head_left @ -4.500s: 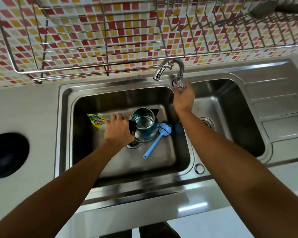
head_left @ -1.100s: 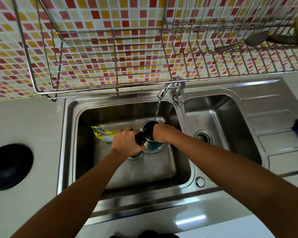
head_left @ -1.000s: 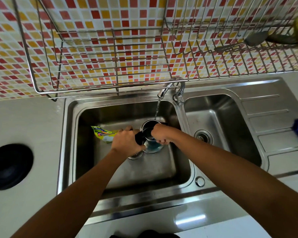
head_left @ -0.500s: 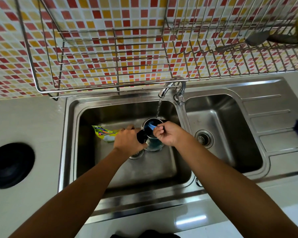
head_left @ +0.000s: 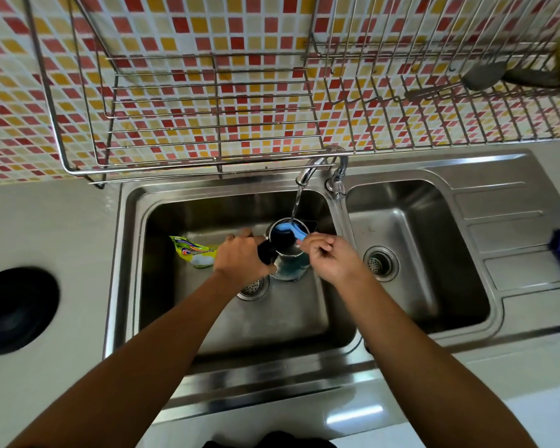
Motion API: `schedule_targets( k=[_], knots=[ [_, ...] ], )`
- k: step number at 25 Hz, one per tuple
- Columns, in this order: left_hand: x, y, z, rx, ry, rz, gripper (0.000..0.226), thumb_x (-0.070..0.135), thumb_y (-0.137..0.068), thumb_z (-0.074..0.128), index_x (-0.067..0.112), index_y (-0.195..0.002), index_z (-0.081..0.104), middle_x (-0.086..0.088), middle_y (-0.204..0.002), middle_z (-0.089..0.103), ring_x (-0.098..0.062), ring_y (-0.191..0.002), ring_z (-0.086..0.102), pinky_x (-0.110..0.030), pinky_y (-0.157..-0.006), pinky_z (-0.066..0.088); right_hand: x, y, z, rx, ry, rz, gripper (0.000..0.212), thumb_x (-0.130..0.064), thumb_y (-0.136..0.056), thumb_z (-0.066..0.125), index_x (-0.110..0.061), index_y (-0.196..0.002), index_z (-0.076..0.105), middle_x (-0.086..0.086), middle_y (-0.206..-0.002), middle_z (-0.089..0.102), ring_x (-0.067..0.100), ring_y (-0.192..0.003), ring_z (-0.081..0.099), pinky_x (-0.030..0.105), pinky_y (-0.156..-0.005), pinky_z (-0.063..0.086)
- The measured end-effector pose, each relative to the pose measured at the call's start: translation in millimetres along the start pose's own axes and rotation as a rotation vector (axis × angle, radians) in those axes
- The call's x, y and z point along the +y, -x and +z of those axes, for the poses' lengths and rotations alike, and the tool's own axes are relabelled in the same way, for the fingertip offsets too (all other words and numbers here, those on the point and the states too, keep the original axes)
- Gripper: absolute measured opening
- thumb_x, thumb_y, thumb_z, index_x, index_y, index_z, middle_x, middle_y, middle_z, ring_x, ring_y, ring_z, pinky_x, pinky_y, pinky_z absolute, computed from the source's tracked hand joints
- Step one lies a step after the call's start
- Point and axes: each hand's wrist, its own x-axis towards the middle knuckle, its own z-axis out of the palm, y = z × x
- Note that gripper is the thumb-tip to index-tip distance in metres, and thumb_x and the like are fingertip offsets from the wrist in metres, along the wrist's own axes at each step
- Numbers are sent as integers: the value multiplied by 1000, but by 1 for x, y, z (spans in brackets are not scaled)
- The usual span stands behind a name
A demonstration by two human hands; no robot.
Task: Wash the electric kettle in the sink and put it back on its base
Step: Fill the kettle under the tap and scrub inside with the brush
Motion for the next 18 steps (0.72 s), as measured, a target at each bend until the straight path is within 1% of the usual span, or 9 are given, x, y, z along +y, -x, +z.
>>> schedule_targets(
  k=[2, 4, 5, 7, 9, 11, 13, 16, 18],
  knots=[
    [0, 0, -1, 7, -19, 4, 64, 68, -64, 68, 35, -119, 66, 0, -115, 64, -30, -101, 64, -36, -88, 51, 19, -21, 7, 18, -239, -46, 26, 10, -82, 30, -10, -90, 45, 5, -53, 40, 14, -28, 40, 19, -26, 32],
    [1, 0, -2, 5, -36, 12, 64, 67, -66, 68, 33, -119, 66, 0, -115, 64, -30, -101, 65, -36, -88, 51, 34, -36, 21, 54, -276, -89, 25, 12, -69, 30, -10, -75, 41, 5, -52, 40, 13, -32, 42, 16, -26, 32],
    [2, 0, -1, 6, -39, 16, 64, 67, -67, 68, 33, -120, 66, -1, -114, 64, -30, -101, 65, -36, -88, 52, 37, -40, 26, 63, -205, -106, 24, 12, -67, 30, -10, -72, 40, 6, -47, 40, 13, -30, 41, 16, -26, 31],
    [1, 0, -2, 12, -42, 21, 64, 68, -66, 67, 33, -120, 66, 0, -113, 64, -31, -100, 65, -36, -86, 53, 33, -36, 28, 92, 19, -131, 23, 11, -72, 30, -9, -72, 40, 6, -47, 39, 15, -23, 38, 17, -24, 28],
    [-1, -1, -1, 18, -33, 32, 64, 69, -65, 66, 33, -118, 67, 0, -111, 64, -29, -97, 66, -35, -86, 53, 21, -20, 21, 69, 170, -77, 23, 5, -90, 29, -6, -77, 44, 4, -50, 38, 13, -23, 36, 18, -23, 26],
    [-2, -2, -1, 15, -16, 33, 63, 70, -63, 65, 34, -115, 68, 1, -108, 65, -27, -95, 67, -35, -86, 53, 16, 6, 10, 19, 279, -7, 21, -7, -100, 31, -3, -87, 46, 3, -52, 39, 8, -25, 35, 16, -23, 24],
    [-2, -4, -1, -2, -10, 31, 64, 72, -62, 63, 36, -114, 67, 3, -106, 64, -26, -95, 67, -34, -85, 54, 15, 24, -3, -4, 390, -24, 17, -11, -103, 32, -1, -99, 46, 2, -59, 41, 4, -28, 34, 14, -23, 23],
    [-3, -5, -1, -16, -19, 34, 65, 72, -63, 64, 36, -116, 66, 2, -107, 64, -27, -97, 66, -34, -86, 53, 11, 7, -5, 19, 399, -40, 14, -11, -102, 32, -3, -106, 43, 4, -55, 44, 5, -29, 35, 14, -23, 22],
    [-4, -5, -1, -3, -20, 46, 65, 71, -64, 67, 35, -118, 66, 2, -109, 65, -28, -98, 66, -34, -86, 52, 8, -19, 4, 61, 204, -16, 14, -4, -98, 31, -4, -92, 44, 8, -50, 42, 11, -27, 37, 16, -23, 25]
  ],
)
